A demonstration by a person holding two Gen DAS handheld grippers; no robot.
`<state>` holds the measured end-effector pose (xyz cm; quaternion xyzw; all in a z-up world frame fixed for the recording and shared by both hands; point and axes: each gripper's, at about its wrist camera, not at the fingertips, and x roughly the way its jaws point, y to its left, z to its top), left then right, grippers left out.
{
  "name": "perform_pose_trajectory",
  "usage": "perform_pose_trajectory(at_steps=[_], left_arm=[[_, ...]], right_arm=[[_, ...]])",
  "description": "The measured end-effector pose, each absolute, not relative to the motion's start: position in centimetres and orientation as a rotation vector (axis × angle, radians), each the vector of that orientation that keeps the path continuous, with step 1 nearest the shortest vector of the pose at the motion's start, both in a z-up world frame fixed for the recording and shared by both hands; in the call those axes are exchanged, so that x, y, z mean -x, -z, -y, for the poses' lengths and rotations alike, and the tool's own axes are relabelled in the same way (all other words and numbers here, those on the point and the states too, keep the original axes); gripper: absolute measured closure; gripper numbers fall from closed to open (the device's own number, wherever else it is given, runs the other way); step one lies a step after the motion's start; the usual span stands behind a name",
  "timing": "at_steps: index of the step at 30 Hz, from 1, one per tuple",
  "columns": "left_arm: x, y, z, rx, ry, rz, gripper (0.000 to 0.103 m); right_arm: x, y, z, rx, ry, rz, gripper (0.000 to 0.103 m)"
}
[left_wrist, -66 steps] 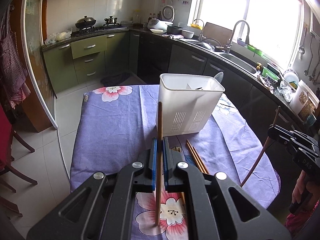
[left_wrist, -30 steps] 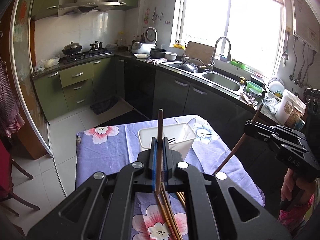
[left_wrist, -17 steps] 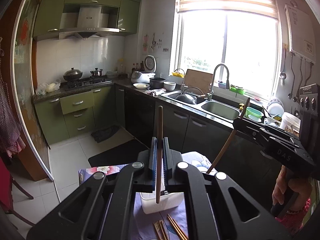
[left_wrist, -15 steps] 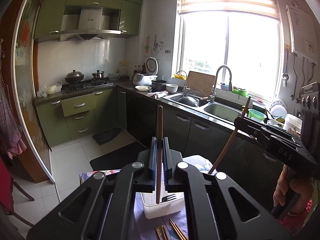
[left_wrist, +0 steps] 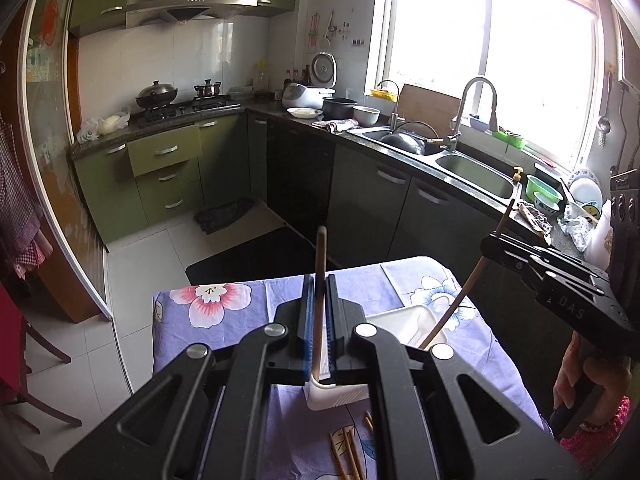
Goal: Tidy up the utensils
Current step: 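Lift both chopsticks over the white holder and open both grippers, then lower the left gripper onto another wooden chopstick and close on it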
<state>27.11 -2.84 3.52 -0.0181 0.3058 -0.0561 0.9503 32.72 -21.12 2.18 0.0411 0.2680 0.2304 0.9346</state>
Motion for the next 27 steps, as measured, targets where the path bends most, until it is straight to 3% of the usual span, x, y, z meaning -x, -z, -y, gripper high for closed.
perform_pose_trajectory(at_steps=[8,11,14,23,27], left_arm=[[-25.7,-4.0,2.7,0.050,0.113,-0.619,0.088],[-23.9,-4.3,2.8,0.054,0.118,-0.604,0.079],[-22.0,-3.4,3.1,0.047,0.120,-0.632,0.078],[-19.4,8.6,3.7,0.090,0.119,-0.955,0.078],[-19.8,13.9,3.9,0.124,0.112,-1.079,0.083]], right_arm=[[-30.7,-2.5,22.1,-0.109,-0.484,-0.515,0.086],[-28.2,-3.1,23.0,-0.108,-0.500,-0.482,0.084],[-25.5,-2.5,23.9,-0.089,-0.505,-0.486,0.083],[-20.6,4.5,27.1,-0.083,-0.461,-0.626,0.078],[-19.9,8.3,29.2,-0.128,-0.442,-0.692,0.078]])
